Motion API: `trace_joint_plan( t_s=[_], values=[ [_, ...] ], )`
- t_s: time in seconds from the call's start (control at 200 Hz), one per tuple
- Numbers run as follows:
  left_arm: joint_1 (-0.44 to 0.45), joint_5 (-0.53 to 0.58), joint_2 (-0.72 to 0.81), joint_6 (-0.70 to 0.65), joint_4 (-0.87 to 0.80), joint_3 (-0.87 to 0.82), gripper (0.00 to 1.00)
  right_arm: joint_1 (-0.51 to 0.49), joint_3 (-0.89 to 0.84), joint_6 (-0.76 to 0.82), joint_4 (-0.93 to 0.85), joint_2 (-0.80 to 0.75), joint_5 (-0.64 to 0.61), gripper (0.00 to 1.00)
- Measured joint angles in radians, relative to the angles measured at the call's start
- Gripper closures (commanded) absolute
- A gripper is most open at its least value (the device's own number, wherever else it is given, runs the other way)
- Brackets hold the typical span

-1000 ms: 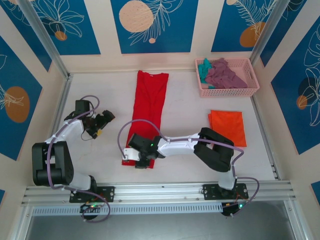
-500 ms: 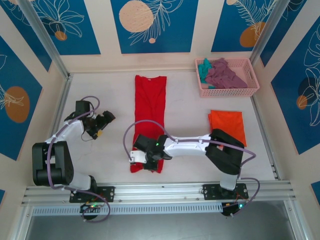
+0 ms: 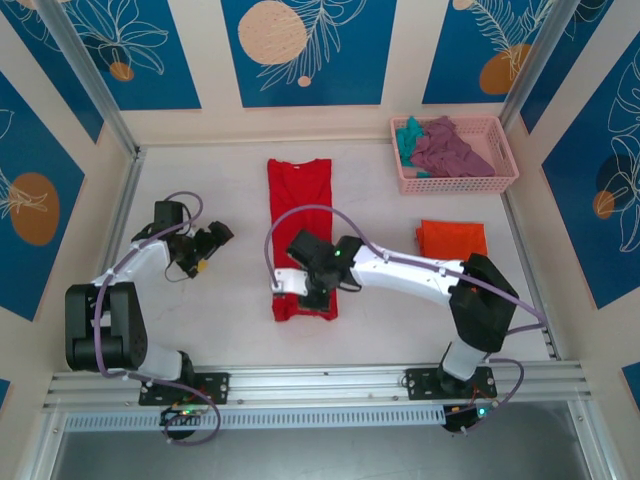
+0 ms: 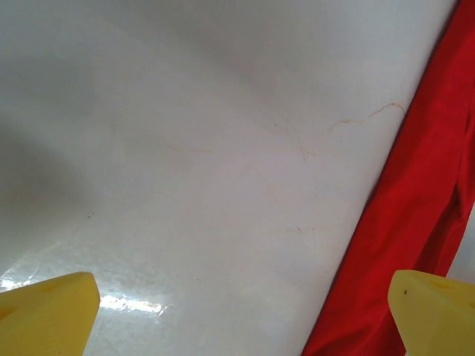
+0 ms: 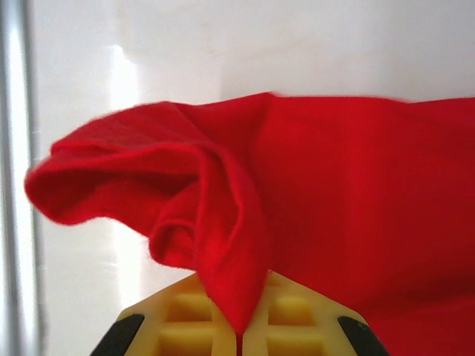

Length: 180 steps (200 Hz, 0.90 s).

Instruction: Fold and stack the t-shirts

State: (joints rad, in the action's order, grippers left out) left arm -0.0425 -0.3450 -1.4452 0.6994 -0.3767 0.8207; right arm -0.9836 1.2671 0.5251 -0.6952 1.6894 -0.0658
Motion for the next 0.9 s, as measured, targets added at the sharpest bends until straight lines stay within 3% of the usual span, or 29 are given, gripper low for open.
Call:
trace_joint_plan(
  t_s=[0.355,0.9],
  values=[
    [0.0,-0.003,-0.016,0.0,0.004,0.0,0.0,0.174,0.227,0.17,0.027,0.182,-0.037,1.0],
    [0.002,-0.004,-0.045,0.0,0.027,0.0,0.0,0.267,0.411,0.262,0.034,0.346,-0.067,1.0]
  ],
)
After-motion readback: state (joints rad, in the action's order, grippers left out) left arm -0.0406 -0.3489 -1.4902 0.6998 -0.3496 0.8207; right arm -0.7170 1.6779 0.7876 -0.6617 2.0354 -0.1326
